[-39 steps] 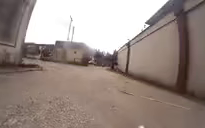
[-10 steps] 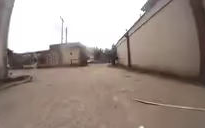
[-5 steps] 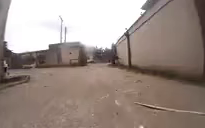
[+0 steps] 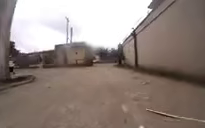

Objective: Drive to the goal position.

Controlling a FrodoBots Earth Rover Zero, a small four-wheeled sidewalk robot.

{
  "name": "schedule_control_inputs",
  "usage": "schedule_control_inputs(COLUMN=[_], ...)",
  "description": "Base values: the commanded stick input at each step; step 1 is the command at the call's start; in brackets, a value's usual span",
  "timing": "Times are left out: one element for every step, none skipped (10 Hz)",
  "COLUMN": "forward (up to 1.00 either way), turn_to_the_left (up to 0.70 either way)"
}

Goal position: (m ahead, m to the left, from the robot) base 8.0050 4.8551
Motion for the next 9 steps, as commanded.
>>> schedule_control_inputs(forward=[0.3,0.3,0.3,0.3,0.3,0.3,0.3,0.3,0.3], turn_to_the_left=[0.0,0.0,0.0,0.0,0.0,0.0,0.0,0.0,0.0])
